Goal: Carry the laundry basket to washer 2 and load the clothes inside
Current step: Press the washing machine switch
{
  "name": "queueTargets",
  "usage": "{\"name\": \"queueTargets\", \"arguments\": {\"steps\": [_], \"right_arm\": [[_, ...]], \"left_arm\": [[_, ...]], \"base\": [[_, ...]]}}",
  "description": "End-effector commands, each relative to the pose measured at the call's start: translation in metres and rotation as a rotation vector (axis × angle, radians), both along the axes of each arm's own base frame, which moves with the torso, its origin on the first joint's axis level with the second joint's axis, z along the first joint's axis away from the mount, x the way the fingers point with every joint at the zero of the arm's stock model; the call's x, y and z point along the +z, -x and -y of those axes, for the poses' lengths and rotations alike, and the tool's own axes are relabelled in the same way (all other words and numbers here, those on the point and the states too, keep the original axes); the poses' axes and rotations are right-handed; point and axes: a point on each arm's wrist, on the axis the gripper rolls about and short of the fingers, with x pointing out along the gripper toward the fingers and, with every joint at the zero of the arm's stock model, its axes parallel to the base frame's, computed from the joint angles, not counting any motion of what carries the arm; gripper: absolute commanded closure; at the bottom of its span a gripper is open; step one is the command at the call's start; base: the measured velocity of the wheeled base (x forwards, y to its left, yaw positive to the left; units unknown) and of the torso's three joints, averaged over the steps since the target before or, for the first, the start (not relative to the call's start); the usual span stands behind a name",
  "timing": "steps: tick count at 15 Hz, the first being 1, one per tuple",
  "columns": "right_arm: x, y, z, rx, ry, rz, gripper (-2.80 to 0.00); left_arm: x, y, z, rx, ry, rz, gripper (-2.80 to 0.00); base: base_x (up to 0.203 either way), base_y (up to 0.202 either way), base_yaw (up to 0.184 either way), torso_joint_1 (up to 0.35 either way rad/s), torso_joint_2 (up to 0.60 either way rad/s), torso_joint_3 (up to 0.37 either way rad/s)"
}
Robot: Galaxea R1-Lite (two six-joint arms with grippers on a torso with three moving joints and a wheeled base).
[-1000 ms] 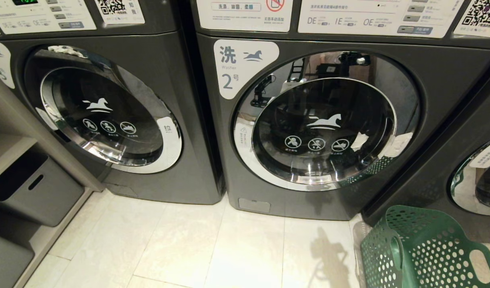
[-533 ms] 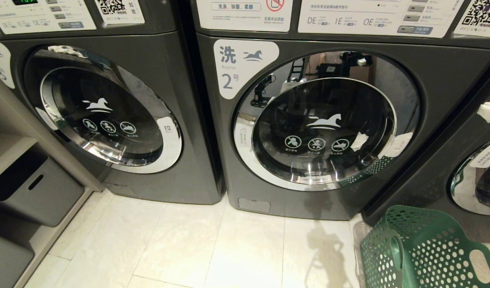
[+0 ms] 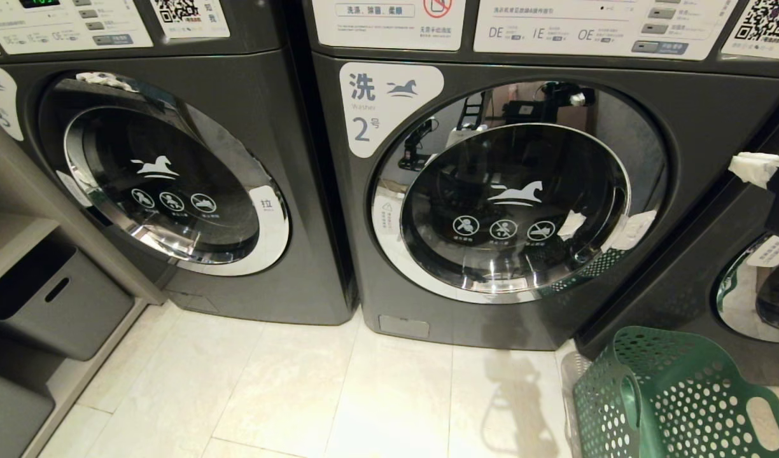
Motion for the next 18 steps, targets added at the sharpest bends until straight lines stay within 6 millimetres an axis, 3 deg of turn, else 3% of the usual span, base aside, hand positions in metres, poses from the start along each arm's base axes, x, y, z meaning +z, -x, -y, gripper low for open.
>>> {"name": "queueTargets", "arguments": {"steps": [1,14,18], "right_arm": [[0.002,-0.014,-0.004,0.017,0.003,-0.007,0.00],[0.009,-0.017,-0.008,0.033,0.003,0.012,0.00],[0.019,-0.049,-0.014,0.049,-0.044,0.041,0.00]], "left_arm": [[0.000,0.000,0.000,0.000,0.000,-0.001,0.00],[0.000,0.000,0.000,0.000,0.000,-0.001,0.00],[0.000,0.000,0.000,0.000,0.000,-0.001,0.00]], "base": [[0.000,0.000,0.000,0.000,0.00,0.000],[0.000,0.000,0.000,0.000,0.00,0.000],[0.000,0.000,0.000,0.000,0.00,0.000]]}}
